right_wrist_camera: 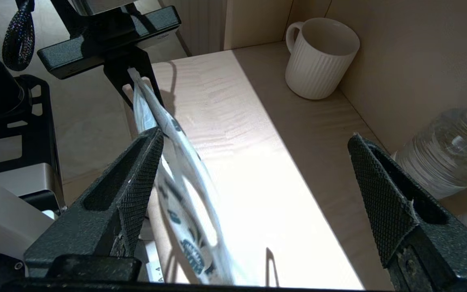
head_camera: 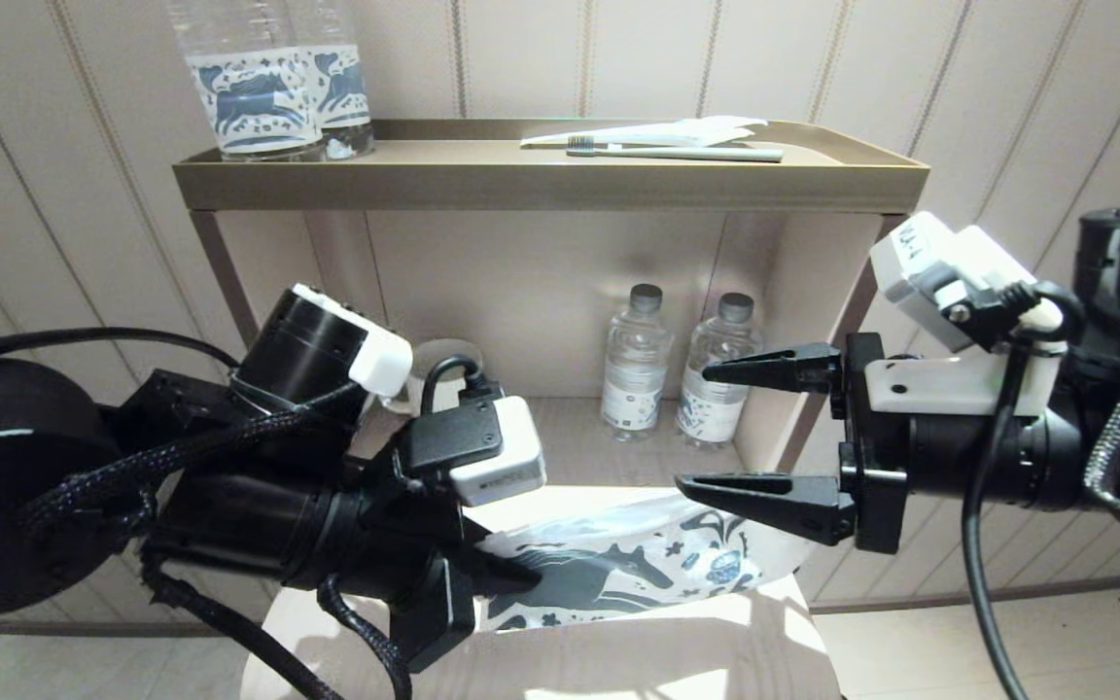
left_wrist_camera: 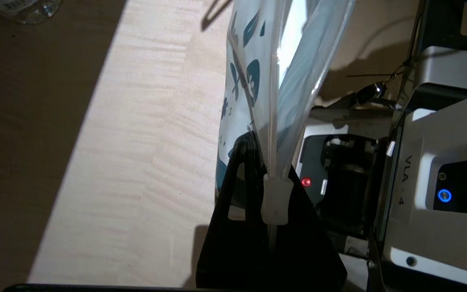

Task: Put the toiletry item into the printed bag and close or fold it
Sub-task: Hand it to the other hand

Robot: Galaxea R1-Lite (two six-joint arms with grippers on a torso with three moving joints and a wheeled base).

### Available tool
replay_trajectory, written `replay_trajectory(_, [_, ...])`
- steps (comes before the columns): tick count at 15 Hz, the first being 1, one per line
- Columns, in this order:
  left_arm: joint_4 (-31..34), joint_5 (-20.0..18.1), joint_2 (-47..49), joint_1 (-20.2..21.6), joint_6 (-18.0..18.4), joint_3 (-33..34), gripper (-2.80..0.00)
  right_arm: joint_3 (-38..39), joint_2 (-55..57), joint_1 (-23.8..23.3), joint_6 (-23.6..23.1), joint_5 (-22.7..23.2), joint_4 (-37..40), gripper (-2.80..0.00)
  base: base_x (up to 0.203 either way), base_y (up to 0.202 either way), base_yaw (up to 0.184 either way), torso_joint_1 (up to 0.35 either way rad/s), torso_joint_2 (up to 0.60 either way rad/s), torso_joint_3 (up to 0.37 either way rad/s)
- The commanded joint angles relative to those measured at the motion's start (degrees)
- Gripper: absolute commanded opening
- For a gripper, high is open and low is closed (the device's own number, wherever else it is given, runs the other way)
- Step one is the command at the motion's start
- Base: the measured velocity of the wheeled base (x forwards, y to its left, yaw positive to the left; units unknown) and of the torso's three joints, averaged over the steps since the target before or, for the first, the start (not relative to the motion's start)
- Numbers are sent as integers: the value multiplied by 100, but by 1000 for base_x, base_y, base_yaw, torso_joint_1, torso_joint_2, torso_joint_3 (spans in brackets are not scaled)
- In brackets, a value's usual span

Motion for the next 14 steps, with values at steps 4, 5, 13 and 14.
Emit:
replay_trajectory(4, [1078,586,231,-315,105,-933,-280,-238,5,17,424,11,282,0,0,0,0,0,0,0])
replay_trajectory(5, [1091,627,199,-327,106,-934,-280,-241,0,13,480,6,296,0,0,0,0,0,0,0])
replay_trajectory(13, [1216,543,-48,-327,-351,-1320,-280,-1099,-177,69,1143,-33,1724,-280,0,0,0,0,0,0])
replay_trajectory(14, [1204,536,-62,-365,-455,-1325,-280,-1208,-191,70,1158,-40,1858,-280,0,0,0,0,0,0])
